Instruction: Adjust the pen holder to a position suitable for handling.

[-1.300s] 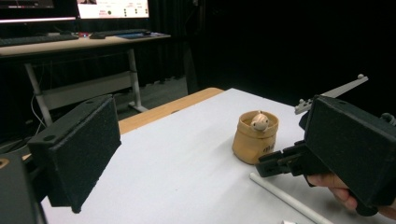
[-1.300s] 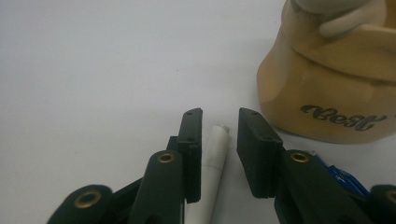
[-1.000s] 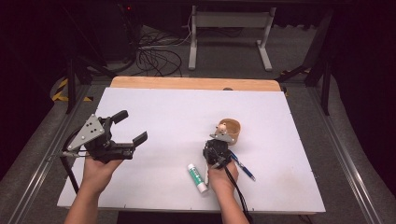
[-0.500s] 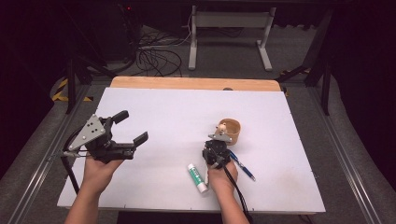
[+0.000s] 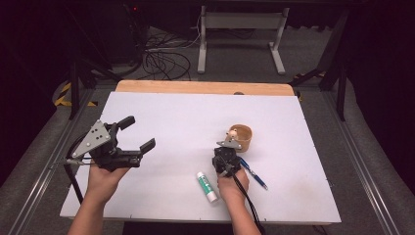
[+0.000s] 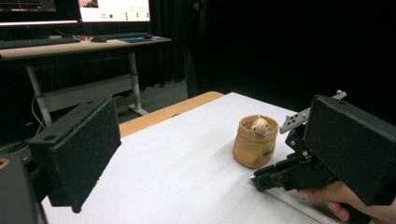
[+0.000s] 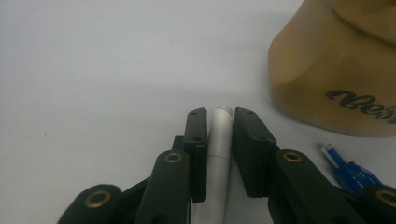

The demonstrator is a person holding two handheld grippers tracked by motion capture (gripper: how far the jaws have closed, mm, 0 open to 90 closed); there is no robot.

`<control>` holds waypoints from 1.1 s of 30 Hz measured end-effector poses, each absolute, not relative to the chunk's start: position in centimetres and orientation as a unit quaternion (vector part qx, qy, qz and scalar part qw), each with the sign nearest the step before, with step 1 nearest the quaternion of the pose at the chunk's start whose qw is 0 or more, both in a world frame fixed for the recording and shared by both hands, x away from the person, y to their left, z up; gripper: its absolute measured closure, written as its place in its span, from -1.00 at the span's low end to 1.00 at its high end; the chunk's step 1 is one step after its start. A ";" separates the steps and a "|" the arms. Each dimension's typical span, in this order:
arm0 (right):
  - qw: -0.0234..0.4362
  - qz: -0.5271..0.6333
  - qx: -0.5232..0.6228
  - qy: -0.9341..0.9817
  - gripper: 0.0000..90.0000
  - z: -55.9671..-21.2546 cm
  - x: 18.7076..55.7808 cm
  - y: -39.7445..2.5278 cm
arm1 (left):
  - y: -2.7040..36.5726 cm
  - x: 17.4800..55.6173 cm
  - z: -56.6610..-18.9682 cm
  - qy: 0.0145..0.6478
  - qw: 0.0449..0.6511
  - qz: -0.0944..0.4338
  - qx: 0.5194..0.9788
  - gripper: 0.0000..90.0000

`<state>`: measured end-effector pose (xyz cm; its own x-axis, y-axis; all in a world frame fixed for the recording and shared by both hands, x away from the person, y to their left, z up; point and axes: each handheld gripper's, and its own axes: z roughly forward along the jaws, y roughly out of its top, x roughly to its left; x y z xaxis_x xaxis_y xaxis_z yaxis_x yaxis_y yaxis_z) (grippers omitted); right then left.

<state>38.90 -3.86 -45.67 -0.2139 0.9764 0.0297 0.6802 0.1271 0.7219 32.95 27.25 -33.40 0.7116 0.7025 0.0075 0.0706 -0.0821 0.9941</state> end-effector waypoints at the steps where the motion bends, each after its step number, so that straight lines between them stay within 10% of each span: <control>1: 0.235 0.314 0.580 0.714 0.70 -45.7 38.9 -3.9 | 27.2 33.0 -33.4 0.280 0.616 0.256 0.690 -0.90; 33: 0.260 0.414 0.475 0.732 0.77 -42.3 38.1 -5.9 | 25.2 33.3 -34.5 0.269 0.600 0.247 0.711 -0.90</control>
